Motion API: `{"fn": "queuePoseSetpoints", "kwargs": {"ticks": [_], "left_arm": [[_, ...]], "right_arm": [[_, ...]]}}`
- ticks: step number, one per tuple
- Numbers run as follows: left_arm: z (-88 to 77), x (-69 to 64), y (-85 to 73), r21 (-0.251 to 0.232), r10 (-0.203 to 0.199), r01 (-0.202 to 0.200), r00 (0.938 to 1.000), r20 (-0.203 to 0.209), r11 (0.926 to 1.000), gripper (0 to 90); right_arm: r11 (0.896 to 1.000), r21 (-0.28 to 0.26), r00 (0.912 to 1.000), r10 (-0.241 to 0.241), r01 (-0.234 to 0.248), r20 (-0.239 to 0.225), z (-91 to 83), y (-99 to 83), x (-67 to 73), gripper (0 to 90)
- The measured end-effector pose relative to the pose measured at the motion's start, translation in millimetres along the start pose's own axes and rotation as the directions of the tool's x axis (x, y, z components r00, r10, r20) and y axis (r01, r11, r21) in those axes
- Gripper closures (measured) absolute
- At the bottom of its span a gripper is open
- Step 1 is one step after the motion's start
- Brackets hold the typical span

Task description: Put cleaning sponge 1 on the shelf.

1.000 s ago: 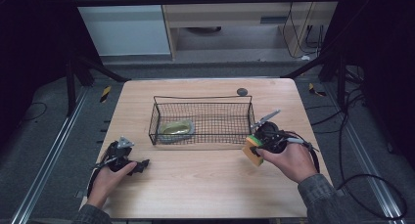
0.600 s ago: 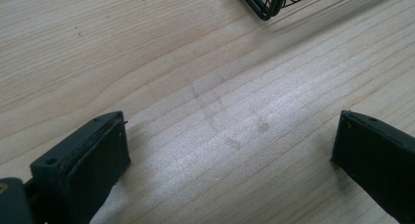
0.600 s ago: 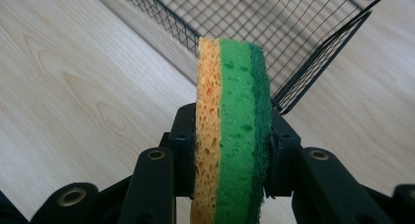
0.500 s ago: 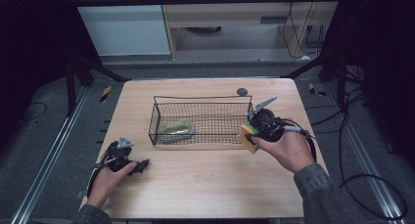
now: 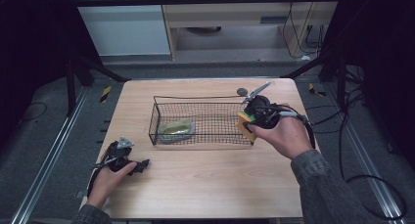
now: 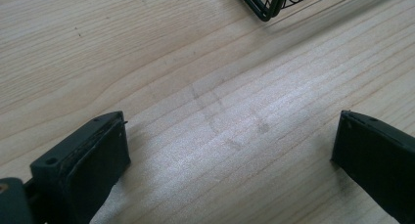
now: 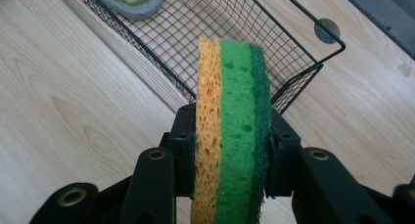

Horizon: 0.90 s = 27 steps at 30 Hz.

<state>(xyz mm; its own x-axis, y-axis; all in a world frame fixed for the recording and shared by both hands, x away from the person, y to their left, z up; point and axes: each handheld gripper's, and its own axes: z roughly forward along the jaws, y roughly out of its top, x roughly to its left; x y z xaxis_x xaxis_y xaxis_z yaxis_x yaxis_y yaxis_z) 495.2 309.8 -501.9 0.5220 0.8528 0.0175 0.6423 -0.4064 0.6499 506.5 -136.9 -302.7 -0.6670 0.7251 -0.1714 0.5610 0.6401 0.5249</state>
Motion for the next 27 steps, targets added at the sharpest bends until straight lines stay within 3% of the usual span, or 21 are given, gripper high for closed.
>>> {"fn": "queuePoseSetpoints", "kwargs": {"ticks": [8,14,22,27], "left_arm": [[0.4,-0.2,0.1,-0.003,-0.001,0.001,1.0000,0.000,1.0000,0.0],[0.4,-0.1,0.0,-0.004,0.001,-0.001,1.0000,0.000,1.0000,0.0],[0.6,0.0,-0.1,-0.007,0.002,-0.002,1.0000,0.000,1.0000,0.0],[0.7,0.2,0.0,-0.008,0.004,-0.004,1.0000,0.000,1.0000,0.0]], "right_arm": [[0.998,0.002,0.9980,-0.060,0.060,0.021,-0.7,16.2,-1.6,64.1],[0.993,-0.017,0.9916,-0.119,0.120,0.051,0.9,34.1,-2.7,64.1],[0.988,-0.001,0.9860,-0.157,0.157,0.057,9.7,46.5,-7.1,64.2],[0.988,0.005,0.9864,-0.157,0.157,0.049,15.4,52.4,-10.7,64.1]]}}
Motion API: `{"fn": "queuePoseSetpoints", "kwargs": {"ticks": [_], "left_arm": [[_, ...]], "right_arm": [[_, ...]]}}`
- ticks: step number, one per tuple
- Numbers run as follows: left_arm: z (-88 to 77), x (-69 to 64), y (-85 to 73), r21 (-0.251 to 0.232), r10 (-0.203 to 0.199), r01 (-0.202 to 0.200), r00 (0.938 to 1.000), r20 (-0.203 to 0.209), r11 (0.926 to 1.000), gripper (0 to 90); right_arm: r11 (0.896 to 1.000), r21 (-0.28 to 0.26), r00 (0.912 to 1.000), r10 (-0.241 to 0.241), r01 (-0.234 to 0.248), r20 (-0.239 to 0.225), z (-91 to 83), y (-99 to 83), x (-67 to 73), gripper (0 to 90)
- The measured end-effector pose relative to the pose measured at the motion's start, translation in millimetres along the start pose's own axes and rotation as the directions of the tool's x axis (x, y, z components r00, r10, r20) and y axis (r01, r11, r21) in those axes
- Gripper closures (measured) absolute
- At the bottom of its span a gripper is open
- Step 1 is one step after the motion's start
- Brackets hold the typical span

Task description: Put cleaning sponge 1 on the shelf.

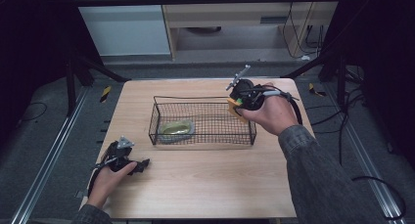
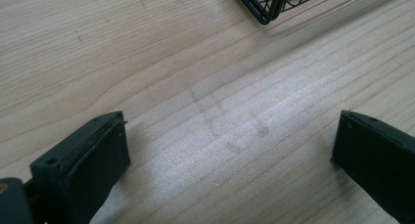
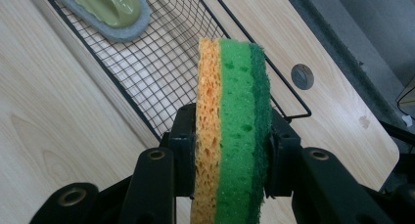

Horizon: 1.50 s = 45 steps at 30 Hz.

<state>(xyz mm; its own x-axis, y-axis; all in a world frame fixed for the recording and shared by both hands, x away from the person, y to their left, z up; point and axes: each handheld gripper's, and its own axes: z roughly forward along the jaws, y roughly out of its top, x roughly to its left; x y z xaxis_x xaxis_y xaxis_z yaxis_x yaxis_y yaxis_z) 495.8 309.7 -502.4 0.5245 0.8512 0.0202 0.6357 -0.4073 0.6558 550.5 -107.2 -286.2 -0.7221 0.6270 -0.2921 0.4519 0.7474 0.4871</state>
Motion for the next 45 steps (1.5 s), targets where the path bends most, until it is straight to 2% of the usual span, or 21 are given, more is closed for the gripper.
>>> {"fn": "queuePoseSetpoints", "kwargs": {"ticks": [9,24,45], "left_arm": [[0.3,0.1,-0.1,-0.004,0.001,-0.001,1.0000,0.002,1.0000,0.0],[0.6,0.5,0.1,-0.005,0.005,-0.005,1.0000,0.004,1.0000,0.0],[1.3,0.6,0.2,-0.011,0.005,-0.005,1.0000,0.006,0.9999,0.0]], "right_arm": [[1.000,0.007,1.0000,0.006,-0.006,-0.004,8.3,3.6,-10.9,64.1],[0.999,0.041,0.9994,-0.019,0.020,-0.029,24.1,11.8,-9.3,63.9],[0.997,0.066,0.9987,-0.051,0.051,-0.001,51.1,18.6,-7.8,63.8]]}}
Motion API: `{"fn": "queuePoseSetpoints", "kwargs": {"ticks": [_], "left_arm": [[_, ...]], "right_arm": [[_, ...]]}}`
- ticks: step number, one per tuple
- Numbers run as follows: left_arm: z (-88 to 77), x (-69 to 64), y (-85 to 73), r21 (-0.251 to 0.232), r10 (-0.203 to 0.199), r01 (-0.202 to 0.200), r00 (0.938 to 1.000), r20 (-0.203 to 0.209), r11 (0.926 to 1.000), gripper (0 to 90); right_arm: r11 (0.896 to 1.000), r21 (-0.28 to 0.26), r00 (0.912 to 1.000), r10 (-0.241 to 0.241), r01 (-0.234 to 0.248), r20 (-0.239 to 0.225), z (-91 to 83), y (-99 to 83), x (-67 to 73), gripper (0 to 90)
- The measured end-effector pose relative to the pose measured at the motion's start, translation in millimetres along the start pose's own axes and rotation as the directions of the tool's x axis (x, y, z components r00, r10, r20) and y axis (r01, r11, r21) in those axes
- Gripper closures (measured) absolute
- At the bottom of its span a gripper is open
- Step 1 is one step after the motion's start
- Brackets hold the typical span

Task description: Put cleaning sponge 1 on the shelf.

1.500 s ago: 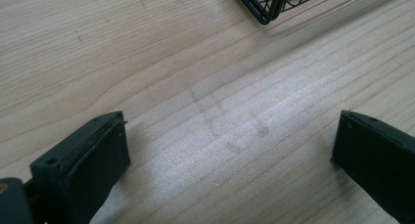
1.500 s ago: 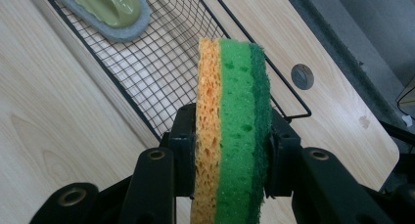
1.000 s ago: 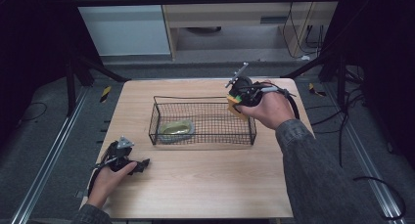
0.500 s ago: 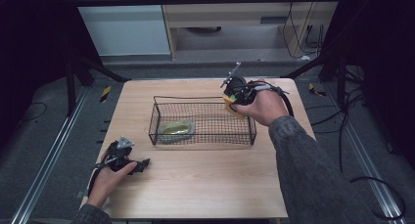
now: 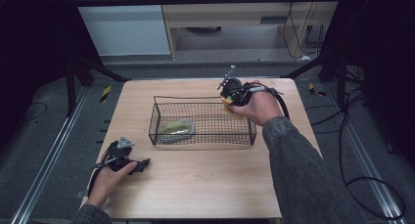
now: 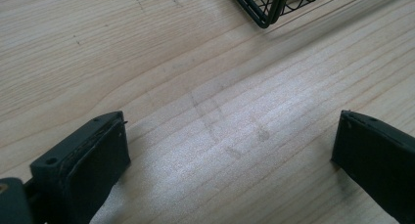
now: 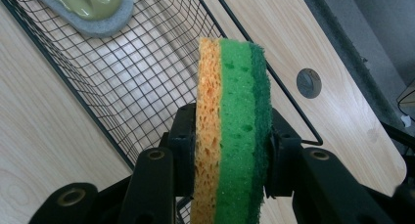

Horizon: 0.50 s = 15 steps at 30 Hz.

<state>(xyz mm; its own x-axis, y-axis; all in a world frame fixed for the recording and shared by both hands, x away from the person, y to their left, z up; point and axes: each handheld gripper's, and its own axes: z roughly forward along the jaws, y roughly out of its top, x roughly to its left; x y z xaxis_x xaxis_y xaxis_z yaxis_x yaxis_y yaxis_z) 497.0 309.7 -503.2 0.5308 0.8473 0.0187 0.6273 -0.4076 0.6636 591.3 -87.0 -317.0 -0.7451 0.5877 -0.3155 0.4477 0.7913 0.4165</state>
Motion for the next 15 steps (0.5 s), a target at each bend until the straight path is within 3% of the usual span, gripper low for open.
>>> {"fn": "queuePoseSetpoints", "kwargs": {"ticks": [15], "left_arm": [[0.3,0.0,0.0,-0.002,0.000,0.000,1.0000,0.000,1.0000,0.0]], "right_arm": [[0.999,0.023,0.9997,-0.023,0.023,0.012,18.4,3.2,4.2,63.6]]}}
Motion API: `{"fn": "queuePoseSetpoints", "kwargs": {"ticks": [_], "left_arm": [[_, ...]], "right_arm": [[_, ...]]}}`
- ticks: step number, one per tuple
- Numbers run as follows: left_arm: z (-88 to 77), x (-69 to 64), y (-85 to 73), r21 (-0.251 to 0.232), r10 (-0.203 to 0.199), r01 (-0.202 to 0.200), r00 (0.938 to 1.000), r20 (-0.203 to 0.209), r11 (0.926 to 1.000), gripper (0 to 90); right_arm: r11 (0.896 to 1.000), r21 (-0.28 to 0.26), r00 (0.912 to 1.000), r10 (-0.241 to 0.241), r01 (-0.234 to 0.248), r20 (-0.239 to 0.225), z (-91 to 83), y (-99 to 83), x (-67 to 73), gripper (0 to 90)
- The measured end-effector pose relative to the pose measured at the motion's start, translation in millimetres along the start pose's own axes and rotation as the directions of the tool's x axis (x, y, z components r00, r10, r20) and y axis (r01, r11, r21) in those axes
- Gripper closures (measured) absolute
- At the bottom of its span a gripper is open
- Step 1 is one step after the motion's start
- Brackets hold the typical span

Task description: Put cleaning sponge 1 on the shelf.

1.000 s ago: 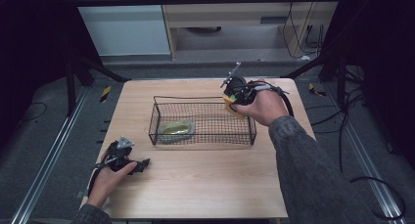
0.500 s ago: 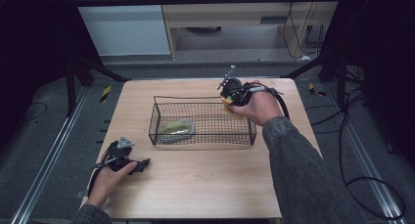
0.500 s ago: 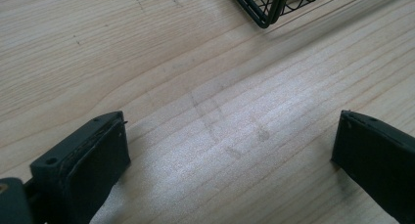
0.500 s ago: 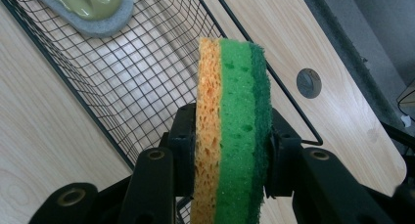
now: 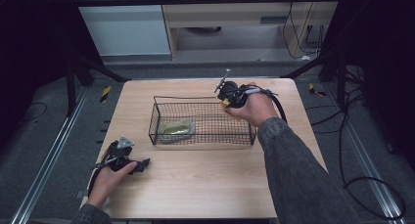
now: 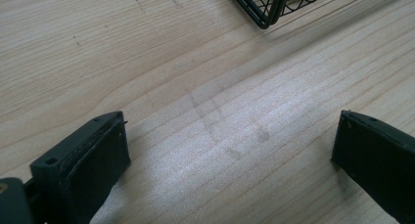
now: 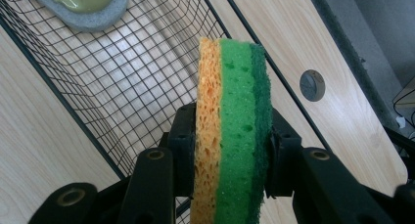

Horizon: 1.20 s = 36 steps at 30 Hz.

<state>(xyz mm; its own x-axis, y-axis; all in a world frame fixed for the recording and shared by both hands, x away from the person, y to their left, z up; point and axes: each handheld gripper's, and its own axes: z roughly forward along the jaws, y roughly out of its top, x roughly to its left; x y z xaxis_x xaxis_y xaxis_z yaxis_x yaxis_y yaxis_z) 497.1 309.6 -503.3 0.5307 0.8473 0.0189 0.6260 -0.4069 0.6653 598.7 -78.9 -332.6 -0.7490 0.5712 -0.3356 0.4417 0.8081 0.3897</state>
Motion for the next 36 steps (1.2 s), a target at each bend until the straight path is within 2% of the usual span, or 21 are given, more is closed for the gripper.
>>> {"fn": "queuePoseSetpoints", "kwargs": {"ticks": [12,36], "left_arm": [[0.3,0.0,0.2,-0.002,-0.001,0.001,1.0000,0.000,1.0000,0.0],[0.7,0.0,0.2,-0.005,-0.001,0.001,1.0000,0.000,1.0000,0.0]], "right_arm": [[0.999,0.031,1.0000,-0.008,0.008,0.005,13.1,-4.4,1.8,63.4],[0.996,0.083,0.9995,0.032,-0.032,0.003,45.1,-16.6,-0.9,62.6]]}}
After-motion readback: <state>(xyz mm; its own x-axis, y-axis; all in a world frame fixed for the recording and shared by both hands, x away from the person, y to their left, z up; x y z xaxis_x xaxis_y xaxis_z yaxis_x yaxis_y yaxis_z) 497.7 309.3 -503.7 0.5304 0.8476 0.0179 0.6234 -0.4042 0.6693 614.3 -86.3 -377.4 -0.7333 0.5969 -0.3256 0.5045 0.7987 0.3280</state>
